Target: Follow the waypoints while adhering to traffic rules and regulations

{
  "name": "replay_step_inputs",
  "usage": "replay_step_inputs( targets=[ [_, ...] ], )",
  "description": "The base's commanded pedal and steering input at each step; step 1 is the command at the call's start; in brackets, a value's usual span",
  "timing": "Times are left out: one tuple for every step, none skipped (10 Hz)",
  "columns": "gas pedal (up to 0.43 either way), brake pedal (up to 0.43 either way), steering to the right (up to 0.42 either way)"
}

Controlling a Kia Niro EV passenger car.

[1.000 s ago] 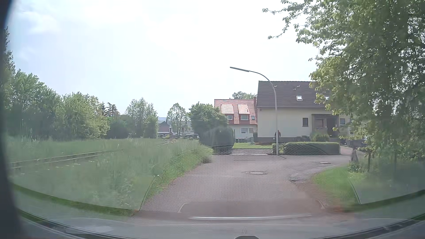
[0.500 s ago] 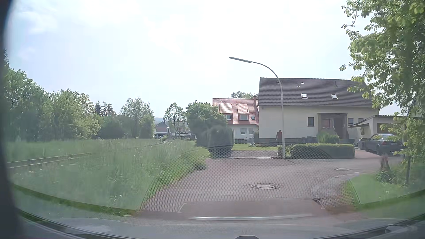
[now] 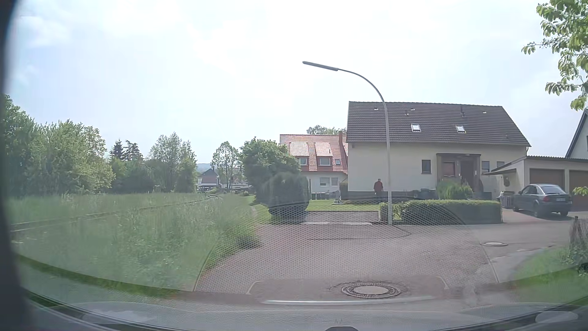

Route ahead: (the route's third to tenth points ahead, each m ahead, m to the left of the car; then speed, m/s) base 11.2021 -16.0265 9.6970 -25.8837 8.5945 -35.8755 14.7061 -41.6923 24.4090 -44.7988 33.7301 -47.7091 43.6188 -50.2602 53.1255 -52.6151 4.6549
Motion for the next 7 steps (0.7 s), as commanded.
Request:
replay_step_inputs(
  targets=[
    [0.008, 0.000, 0.150],
    [0.020, 0.000, 0.181],
    [0.028, 0.000, 0.211],
    [0.028, 0.000, 0.242],
    [0.028, 0.000, 0.267],
    [0.028, 0.000, 0.290],
    [0.039, 0.000, 0.311]
  ],
)
